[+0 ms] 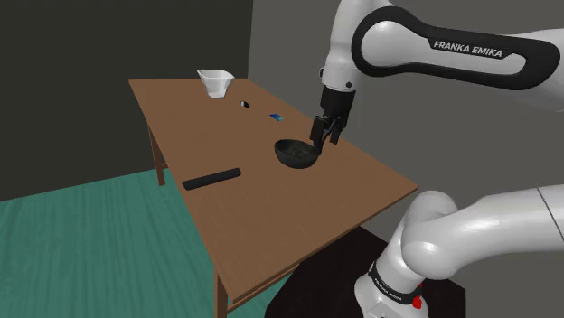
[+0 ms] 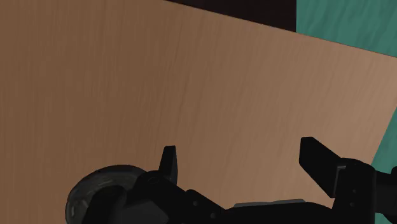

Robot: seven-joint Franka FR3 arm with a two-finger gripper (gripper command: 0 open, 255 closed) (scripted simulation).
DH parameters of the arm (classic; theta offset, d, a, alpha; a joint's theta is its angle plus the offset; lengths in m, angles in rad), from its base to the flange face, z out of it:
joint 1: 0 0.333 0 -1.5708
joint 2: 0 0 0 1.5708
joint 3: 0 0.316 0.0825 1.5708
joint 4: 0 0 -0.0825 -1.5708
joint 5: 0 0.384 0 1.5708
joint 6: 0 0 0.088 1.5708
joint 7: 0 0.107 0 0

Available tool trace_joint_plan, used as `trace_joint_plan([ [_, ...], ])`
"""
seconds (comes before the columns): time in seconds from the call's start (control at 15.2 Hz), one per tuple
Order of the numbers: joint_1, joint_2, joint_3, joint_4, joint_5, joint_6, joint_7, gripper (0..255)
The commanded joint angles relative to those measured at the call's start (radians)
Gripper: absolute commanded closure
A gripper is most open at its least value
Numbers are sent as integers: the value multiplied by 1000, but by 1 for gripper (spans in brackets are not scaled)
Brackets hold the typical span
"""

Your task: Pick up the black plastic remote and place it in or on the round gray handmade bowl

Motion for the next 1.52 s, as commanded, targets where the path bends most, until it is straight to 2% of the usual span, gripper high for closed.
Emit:
trace_joint_plan([
  [0.0, 0, 0, 0, 0, 0, 0, 0, 0],
  [0.73, 102, 365, -61, 100, -57, 310, -383, 0],
  [1.45, 184, 727, -42, 311, -56, 510, -726, 0],
])
